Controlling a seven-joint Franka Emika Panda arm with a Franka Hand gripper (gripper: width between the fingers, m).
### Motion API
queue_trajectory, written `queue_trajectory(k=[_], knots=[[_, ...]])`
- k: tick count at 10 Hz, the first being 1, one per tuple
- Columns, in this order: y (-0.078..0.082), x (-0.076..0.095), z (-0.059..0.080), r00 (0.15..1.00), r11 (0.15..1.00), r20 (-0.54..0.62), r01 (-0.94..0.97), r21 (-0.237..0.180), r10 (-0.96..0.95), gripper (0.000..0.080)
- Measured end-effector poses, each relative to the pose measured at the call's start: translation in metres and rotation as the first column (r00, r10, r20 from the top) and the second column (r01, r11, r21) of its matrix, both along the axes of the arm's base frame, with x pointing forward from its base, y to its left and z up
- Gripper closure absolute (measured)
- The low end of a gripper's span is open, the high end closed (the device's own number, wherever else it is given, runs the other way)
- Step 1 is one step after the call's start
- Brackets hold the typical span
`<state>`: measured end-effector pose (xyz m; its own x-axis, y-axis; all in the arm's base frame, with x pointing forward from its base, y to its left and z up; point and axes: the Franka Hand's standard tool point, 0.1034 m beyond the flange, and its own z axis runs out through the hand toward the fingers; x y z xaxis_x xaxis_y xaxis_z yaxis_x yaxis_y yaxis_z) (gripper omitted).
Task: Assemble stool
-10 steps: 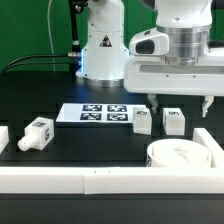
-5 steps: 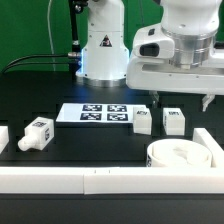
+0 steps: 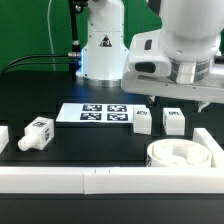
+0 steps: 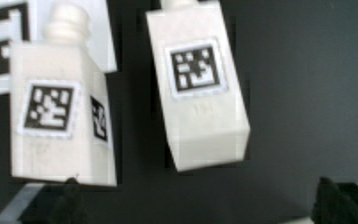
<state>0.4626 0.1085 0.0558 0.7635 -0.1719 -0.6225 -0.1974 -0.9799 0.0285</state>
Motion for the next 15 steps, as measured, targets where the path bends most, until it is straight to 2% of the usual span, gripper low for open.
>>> queue_trajectory(k=[2, 4, 5, 6, 9, 11, 12, 15], knots=[[0.006, -0.01, -0.006, 0.995, 0.999, -0.093, -0.034, 0.019, 0.036, 0.0151], [0.0, -0.016, -0.008, 0.973, 0.999, -0.227, -0.033, 0.029, 0.039, 0.0151], [0.002, -0.015, -0.009, 0.959, 0.993, -0.264, -0.077, 0.087, 0.098, 0.0151], [0.003, -0.014, -0.01, 0.951, 0.989, -0.282, -0.096, 0.116, 0.125, 0.0151], [0.003, -0.014, -0.012, 0.951, 0.99, -0.286, -0.091, 0.104, 0.117, 0.0151], [0.022, -0.02, -0.013, 0.946, 0.988, -0.292, -0.117, 0.101, 0.142, 0.0151], [0.025, -0.022, -0.016, 0.945, 0.987, -0.292, -0.125, 0.104, 0.15, 0.0151], [0.024, -0.024, -0.019, 0.947, 0.987, -0.287, -0.122, 0.102, 0.146, 0.0151]])
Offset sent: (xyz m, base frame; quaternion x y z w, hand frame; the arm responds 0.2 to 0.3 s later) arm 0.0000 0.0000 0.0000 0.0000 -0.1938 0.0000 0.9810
